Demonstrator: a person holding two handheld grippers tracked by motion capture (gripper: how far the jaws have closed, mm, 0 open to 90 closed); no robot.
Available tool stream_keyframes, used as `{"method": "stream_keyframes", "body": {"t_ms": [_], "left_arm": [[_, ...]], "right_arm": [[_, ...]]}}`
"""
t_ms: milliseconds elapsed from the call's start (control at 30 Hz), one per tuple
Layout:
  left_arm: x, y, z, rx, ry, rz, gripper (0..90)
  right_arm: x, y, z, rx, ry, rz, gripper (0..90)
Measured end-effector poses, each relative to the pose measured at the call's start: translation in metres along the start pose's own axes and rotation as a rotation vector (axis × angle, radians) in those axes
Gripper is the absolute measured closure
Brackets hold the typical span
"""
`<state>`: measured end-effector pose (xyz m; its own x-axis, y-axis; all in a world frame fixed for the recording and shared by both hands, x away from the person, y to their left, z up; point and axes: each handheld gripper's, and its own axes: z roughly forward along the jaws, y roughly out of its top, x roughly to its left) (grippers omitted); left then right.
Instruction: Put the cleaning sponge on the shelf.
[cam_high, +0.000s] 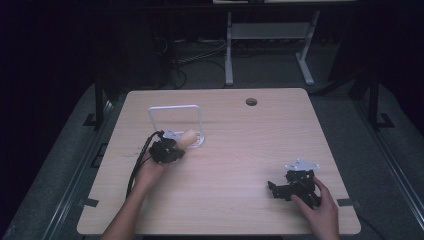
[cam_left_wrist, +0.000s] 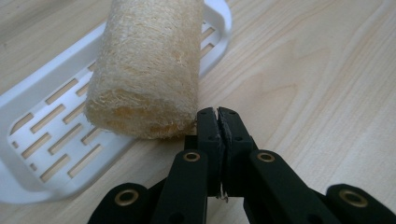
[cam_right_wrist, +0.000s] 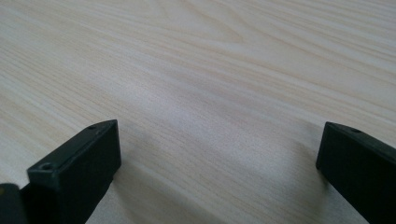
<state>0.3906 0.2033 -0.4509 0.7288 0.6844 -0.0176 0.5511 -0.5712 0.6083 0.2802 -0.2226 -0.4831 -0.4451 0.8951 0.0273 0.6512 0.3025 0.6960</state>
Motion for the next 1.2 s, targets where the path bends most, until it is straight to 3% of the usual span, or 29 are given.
{"method": "stream_keyframes", "body": {"t_ms": [300, 633, 1200], "left_arm": [[0.007, -0.003, -0.003, -0.001, 0.033, -0.016, 88.1], [0.016, -0.007, -0.006, 0.000, 0.042, -0.045, 88.7], [0.031, -0.014, -0.012, -0.037, 0.080, -0.102, 89.1]], "right_arm": [[0.000, 0.000, 0.000, 0.000, 0.000, 0.000, 0.0], [0.000, 0.000, 0.000, 0.000, 0.000, 0.000, 0.0], [0.000, 0.000, 0.000, 0.000, 0.000, -0.001, 0.0]]}}
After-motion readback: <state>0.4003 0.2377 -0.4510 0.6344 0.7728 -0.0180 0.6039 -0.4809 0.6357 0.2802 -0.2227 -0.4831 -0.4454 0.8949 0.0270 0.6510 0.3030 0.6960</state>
